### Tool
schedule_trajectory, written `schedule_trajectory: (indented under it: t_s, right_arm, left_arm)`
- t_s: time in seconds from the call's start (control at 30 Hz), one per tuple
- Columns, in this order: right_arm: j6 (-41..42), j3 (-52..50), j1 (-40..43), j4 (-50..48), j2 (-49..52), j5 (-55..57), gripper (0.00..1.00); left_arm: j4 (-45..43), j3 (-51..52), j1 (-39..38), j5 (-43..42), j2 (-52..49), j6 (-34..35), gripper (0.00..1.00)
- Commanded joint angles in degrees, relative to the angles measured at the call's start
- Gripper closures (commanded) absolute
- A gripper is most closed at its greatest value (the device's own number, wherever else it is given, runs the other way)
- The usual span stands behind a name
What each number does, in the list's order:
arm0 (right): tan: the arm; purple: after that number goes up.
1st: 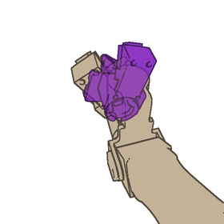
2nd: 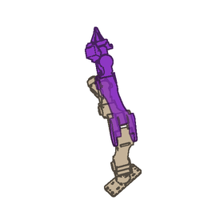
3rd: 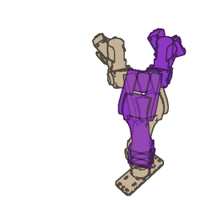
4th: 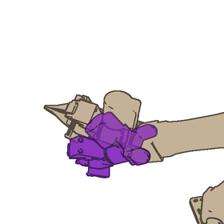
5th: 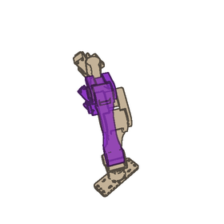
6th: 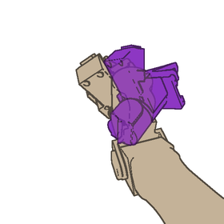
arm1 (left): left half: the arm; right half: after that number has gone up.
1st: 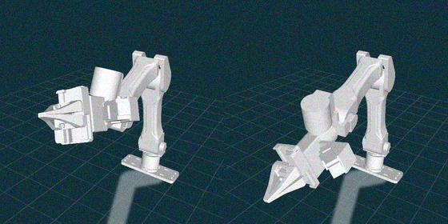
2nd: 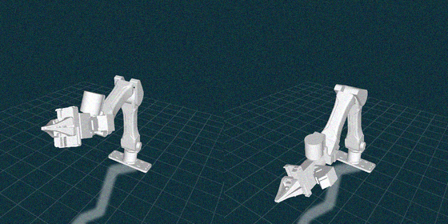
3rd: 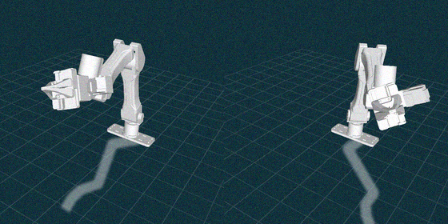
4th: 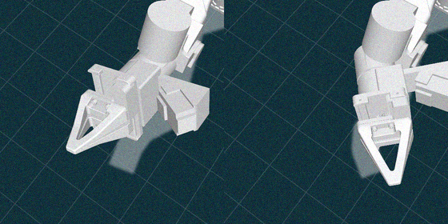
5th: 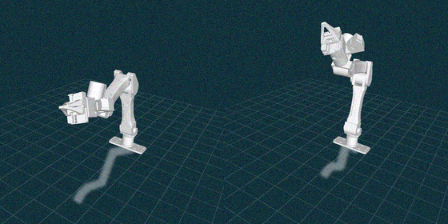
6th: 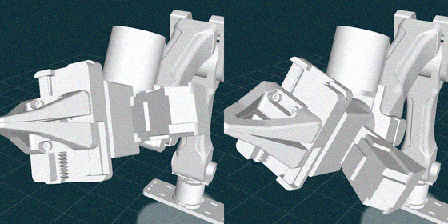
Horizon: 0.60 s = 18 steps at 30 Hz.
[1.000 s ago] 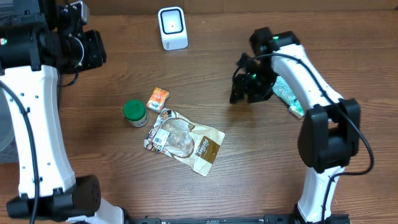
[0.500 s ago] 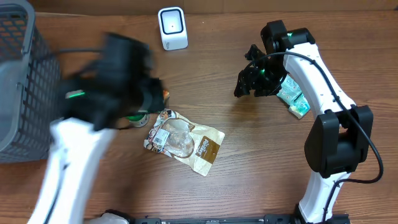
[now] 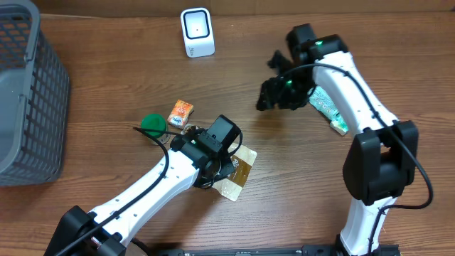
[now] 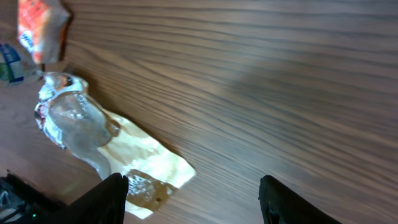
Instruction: Scan the item barcode
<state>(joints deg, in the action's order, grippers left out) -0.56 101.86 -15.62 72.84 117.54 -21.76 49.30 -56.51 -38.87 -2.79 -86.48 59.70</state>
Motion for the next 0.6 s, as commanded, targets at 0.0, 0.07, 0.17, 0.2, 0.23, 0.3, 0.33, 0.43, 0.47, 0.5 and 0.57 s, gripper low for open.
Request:
schedule_trajectory:
  t_s: [0.0, 0.07, 0.17, 0.2, 0.23, 0.3, 0.33, 0.43, 0.47, 0.5, 0.57]
  right_arm:
    - [2.5, -2.4, -3.8, -3.2, -1.5, -1.0, 0.34]
    - [2.7, -3.8, -5.6, -5.6, -1.5, -1.0, 0.35]
    - [2.6, -5.3, -8.3, -9.3, -1.5, -1.0, 0.35]
    - [2.6, -5.5, -8.8, -9.9, -1.5, -1.0, 0.35]
    - [2.4, -5.7, -9.4, -10.9, -1.5, -1.0, 0.35]
    - [2.4, -6.1, -10.3, -12.5, -1.5, -0.8, 0.35]
    - [2.4, -6.1, -10.5, -13.0, -1.5, -0.8, 0.35]
    - [2.5, -6.2, -10.6, -14.3, -1.4, -0.8, 0.35]
    - [2.5, -6.2, -10.6, -14.5, -1.4, -0.8, 0.35]
    - [2.5, -6.2, -10.6, -14.5, -1.4, -0.8, 0.35]
    - [2.5, -6.2, -10.6, -14.5, -1.4, -0.8, 0.35]
  left_arm:
    - [1.2, 0.9, 1.5, 4.4, 1.3, 5.2, 0.96]
    - [3.1, 0.9, 2.6, 6.1, 1.3, 5.0, 0.96]
    - [6.5, 1.1, 5.1, 9.1, 1.3, 3.5, 0.96]
    - [6.9, 1.2, 5.8, 9.5, 1.3, 2.8, 0.96]
    - [7.0, 1.5, 6.9, 9.9, 1.3, 1.4, 0.96]
    - [6.5, 2.6, 9.3, 9.8, 1.3, -0.7, 0.96]
    - [5.8, 3.4, 10.6, 9.1, 1.3, -2.3, 0.96]
    - [4.2, 5.8, 13.6, 8.3, 1.3, -6.5, 0.96]
    - [3.8, 6.6, 14.3, 8.3, 1.3, -7.8, 0.96]
    - [3.2, 7.4, 14.7, 8.3, 1.3, -9.4, 0.96]
    - [1.2, 9.1, 15.0, 8.3, 1.3, -12.0, 0.96]
